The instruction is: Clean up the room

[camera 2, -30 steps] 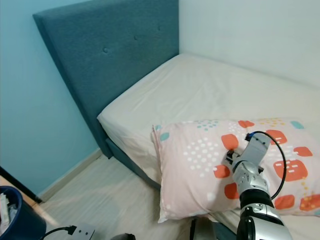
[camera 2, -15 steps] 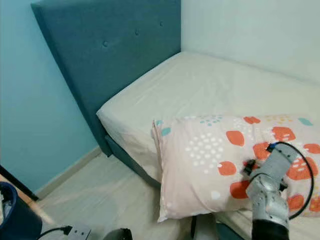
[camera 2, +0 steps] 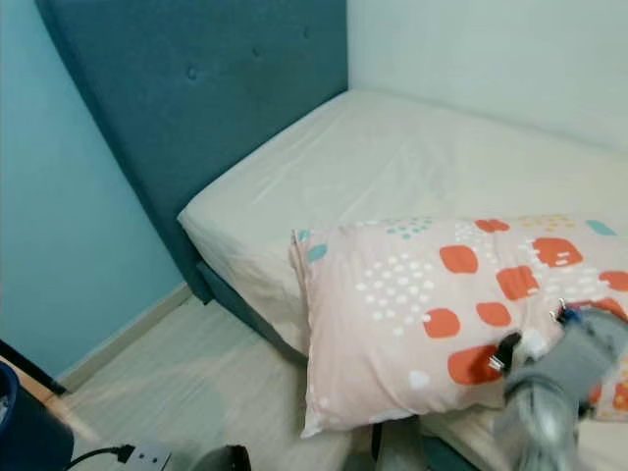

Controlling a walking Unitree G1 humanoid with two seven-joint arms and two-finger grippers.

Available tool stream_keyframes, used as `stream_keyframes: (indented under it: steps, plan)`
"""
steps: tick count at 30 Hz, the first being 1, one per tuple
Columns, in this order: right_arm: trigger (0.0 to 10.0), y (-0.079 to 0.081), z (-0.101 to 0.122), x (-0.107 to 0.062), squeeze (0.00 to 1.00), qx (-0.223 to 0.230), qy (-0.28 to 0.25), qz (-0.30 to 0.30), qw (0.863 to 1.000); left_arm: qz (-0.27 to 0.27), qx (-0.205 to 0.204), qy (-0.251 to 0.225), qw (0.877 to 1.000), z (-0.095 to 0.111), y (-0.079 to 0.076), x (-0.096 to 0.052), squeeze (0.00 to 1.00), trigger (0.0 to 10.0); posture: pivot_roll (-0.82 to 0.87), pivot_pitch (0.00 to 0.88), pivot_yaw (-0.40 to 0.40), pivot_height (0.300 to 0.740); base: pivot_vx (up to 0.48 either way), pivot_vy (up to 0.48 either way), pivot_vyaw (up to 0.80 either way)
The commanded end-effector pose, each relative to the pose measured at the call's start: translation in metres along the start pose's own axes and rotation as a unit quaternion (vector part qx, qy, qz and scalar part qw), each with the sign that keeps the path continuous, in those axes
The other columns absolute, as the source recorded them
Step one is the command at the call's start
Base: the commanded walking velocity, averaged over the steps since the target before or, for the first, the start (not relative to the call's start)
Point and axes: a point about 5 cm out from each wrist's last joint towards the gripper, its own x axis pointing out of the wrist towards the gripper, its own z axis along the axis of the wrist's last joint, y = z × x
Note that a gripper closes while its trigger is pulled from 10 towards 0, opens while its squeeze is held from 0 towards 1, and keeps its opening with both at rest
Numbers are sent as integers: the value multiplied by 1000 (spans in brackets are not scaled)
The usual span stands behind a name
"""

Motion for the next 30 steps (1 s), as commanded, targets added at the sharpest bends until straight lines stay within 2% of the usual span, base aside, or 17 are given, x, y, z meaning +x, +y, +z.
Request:
stream_keyframes:
  steps: [1,5,6,8,9,10,11,13,18,19,21,22,25,30]
  plan:
    - [10000,0,-1,-1,0,39,-12,17,999,-44,20,8,999,-1,-22,2,0,10000,-251,145,0,476,0,0,0]
    - [10000,-2,-21,5,0,98,7,62,993,-45,24,6,999,0,-22,2,0,10000,-237,148,5,461,0,0,0]
    - [10000,-2,-21,5,0,98,7,62,993,-45,24,6,999,0,-22,2,0,10000,-237,148,5,461,0,0,0]
    - [10000,-7,-26,10,0,150,8,95,984,-45,25,4,999,0,-22,2,0,10000,-226,145,8,451,0,0,0]
    - [10000,-7,-26,10,0,150,8,95,984,-45,25,4,999,0,-22,2,0,10000,-226,145,8,451,0,0,0]
    - [10000,-7,-24,14,0,202,-1,145,969,-43,25,4,999,1,-22,2,0,10000,-218,143,11,451,0,0,0]
    - [10000,-6,-24,15,0,219,-3,163,962,-42,26,4,999,1,-21,2,0,10000,-218,143,11,451,0,0,0]
    - [10000,-12,-32,19,0,239,13,157,958,-41,27,5,999,1,-21,2,0,10000,-212,142,8,451,0,0,0]
    - [10000,-21,-46,22,0,250,26,142,957,-40,27,5,999,1,-21,2,0,10000,-206,144,6,451,0,0,0]
    - [10000,-30,-57,24,0,274,22,137,952,-40,26,6,999,0,-21,2,0,10000,-201,146,11,451,0,0,0]
    - [10000,-30,-57,24,0,274,22,137,952,-40,26,6,999,0,-21,2,0,10000,-201,146,11,451,0,0,0]
    - [10000,-33,-64,26,0,292,27,139,946,-42,31,6,999,0,-21,2,0,10000,-198,144,13,451,0,0,0]
    - [10000,-37,-69,29,0,303,30,130,944,-44,35,7,998,0,-21,2,0,10000,-192,143,14,451,0,0,0]
    - [10000,-47,-73,32,0,322,10,135,937,-43,39,6,998,0,-21,2,0,10000,-190,146,17,451,0,0,0]
